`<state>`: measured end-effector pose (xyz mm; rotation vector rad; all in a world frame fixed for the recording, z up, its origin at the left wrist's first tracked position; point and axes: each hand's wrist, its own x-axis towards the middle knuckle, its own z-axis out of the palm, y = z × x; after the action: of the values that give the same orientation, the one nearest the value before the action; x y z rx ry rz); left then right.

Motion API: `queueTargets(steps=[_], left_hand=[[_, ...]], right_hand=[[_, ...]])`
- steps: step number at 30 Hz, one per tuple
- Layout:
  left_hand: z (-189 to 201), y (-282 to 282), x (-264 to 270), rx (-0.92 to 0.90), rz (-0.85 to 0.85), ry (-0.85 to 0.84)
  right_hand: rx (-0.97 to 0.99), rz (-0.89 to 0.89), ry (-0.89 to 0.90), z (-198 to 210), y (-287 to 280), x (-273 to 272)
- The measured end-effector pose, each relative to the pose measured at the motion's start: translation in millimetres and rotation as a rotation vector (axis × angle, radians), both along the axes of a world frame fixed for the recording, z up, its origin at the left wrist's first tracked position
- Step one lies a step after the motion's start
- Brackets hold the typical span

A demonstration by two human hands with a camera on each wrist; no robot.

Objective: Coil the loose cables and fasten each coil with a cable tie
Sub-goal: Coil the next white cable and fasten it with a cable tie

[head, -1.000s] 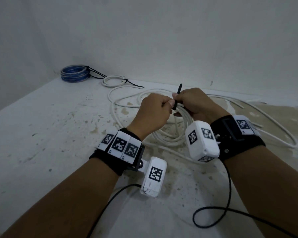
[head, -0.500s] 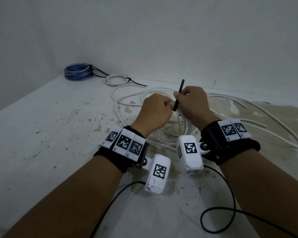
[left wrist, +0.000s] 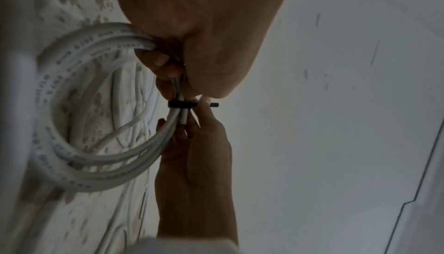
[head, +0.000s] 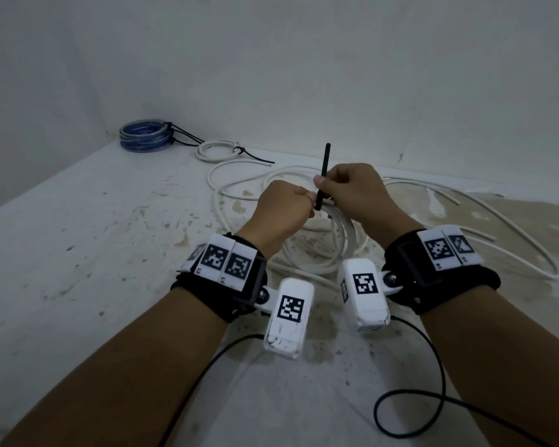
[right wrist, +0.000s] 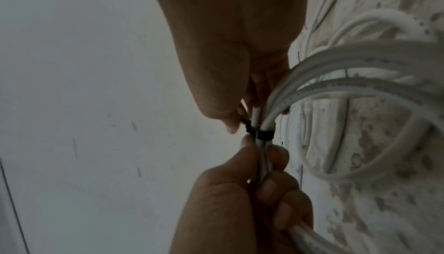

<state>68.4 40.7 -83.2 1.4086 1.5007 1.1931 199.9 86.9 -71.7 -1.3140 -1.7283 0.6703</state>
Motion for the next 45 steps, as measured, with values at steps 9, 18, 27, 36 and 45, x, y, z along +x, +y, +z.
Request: queueTargets(steps=[9, 18, 27, 36, 45], left_hand=[[-2.0, 0.1, 2.8, 0.160, -0.005, 0.138], [-8.6, 1.2, 3.4, 0.191, -0.050, 0.171], [-3.3, 3.7, -6.0, 0.143, -0.131, 0.038], [-0.3, 2.1, -1.7, -0.053, -0.267, -0.225], [-4.7, 7.0, -0.7, 0.008, -0.239, 0.012]], right_hand=[[-0.044, -0.027, 0.069, 4.3, -4.0, 3.5], [-0.222, -0.040, 0.170, 3.0, -4.3, 1.7], [-0.140, -0.039, 0.230, 4.3, -6.6, 1.9], [-0.036, 0.008, 0.170, 4.4, -8.4, 2.6], [-0.053, -0.131, 0.110, -1.5, 4.4, -4.7]])
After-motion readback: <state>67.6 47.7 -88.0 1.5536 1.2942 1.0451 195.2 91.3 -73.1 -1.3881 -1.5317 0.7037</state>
